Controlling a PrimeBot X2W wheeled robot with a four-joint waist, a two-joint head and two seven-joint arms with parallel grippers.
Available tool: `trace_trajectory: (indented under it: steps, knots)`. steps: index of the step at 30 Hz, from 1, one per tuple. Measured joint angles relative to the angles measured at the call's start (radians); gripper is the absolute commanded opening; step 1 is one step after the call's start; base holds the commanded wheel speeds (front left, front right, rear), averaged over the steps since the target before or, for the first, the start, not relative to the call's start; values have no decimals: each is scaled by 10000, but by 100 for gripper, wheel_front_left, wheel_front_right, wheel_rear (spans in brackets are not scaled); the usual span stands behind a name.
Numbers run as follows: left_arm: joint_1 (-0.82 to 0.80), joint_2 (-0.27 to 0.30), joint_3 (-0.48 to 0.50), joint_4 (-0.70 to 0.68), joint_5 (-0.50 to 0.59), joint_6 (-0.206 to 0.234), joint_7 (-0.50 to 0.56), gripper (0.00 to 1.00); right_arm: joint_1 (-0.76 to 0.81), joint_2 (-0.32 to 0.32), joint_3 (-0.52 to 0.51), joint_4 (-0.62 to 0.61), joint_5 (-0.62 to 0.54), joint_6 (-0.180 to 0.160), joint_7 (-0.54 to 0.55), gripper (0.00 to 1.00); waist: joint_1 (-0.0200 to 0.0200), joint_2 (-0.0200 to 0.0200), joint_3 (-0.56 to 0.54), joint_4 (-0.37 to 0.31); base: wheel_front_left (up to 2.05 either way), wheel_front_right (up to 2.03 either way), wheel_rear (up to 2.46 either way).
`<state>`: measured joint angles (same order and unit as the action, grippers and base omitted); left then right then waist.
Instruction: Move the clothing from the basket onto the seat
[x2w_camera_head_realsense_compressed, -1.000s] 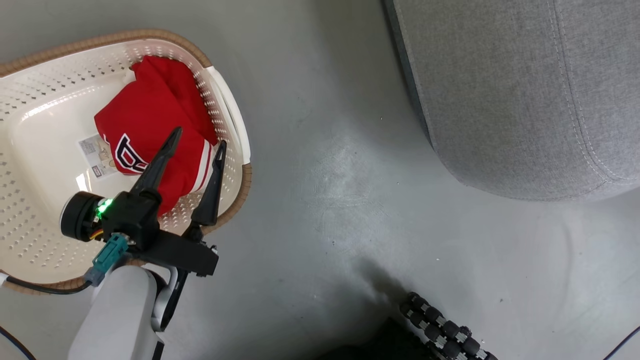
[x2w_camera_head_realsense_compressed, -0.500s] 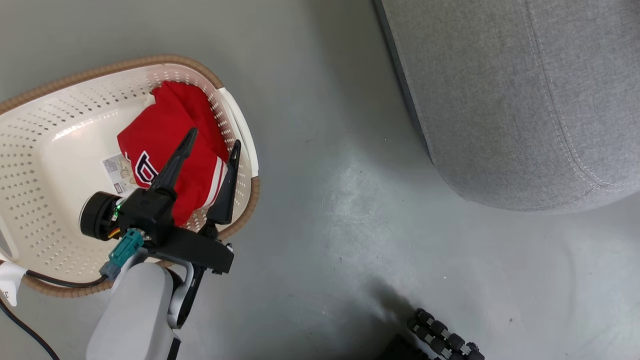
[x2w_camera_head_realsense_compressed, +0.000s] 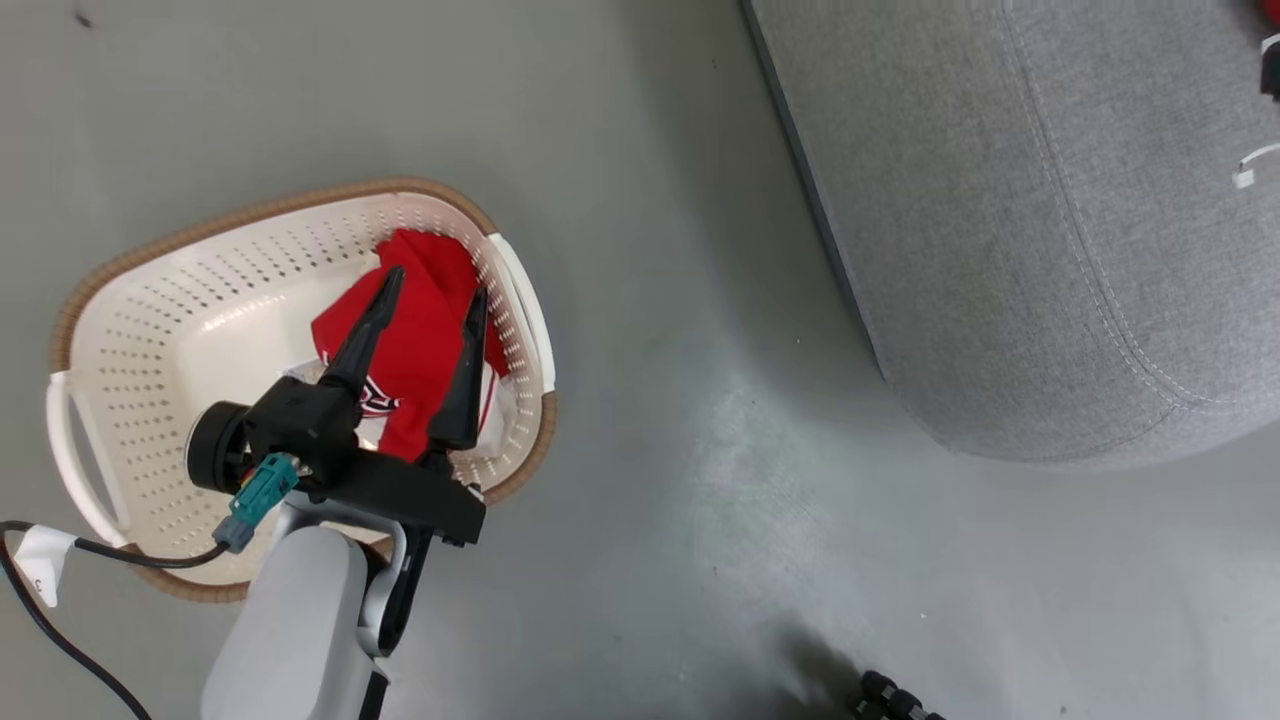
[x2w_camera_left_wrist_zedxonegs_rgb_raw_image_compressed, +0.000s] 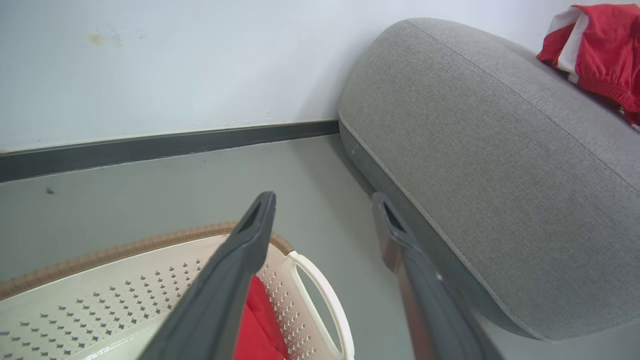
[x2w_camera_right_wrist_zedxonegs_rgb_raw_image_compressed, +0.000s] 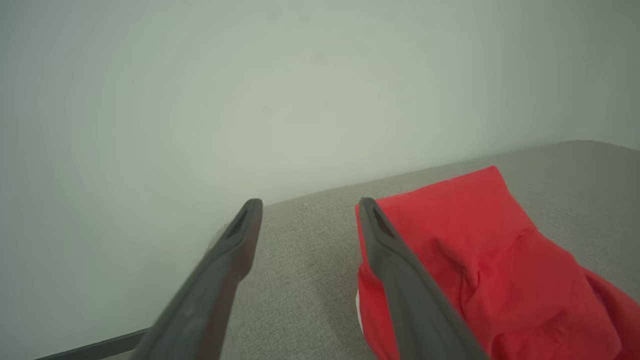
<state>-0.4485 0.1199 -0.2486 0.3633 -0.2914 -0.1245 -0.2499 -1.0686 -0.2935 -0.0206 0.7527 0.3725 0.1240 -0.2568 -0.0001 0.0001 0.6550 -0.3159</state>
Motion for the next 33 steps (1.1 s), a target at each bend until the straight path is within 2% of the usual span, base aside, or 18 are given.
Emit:
trace_trajectory:
  steps: [17,33]
  knots:
    - [215,-497,761,738,-67,29,0,100,1461,324,2253,-1064,134,2,0,100,1,-1,-1871,1105,0,0,0]
    - [1347,-581,1779,1103,-127,644,2,100,3719,790,3189,-1473,867,4,2,100,0,-2,-3803,2135,0,0,0]
